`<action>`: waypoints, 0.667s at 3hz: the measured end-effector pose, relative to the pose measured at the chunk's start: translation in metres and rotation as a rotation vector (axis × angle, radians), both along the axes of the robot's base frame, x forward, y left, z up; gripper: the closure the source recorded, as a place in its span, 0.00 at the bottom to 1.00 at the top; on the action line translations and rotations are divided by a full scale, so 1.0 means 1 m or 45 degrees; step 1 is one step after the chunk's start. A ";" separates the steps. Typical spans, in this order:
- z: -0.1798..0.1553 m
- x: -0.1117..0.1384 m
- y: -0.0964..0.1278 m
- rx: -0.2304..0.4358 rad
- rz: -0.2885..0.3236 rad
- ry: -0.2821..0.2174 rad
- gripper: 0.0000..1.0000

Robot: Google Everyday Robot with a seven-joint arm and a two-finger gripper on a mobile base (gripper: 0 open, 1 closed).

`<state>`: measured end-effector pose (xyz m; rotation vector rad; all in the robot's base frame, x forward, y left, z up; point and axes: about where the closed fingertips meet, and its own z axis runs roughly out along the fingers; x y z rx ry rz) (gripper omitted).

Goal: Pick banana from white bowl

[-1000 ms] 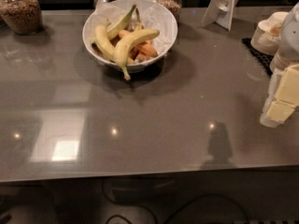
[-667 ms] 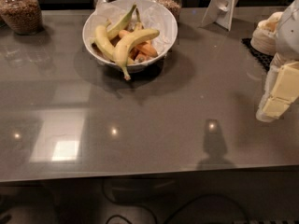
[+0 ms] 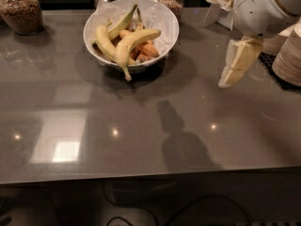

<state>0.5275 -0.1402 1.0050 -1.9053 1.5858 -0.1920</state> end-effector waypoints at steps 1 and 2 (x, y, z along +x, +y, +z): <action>0.022 0.039 0.048 -0.034 0.289 -0.181 0.00; 0.022 0.039 0.048 -0.033 0.288 -0.180 0.00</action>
Offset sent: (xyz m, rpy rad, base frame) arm 0.0314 0.0375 0.0139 -0.0078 -0.0947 0.1590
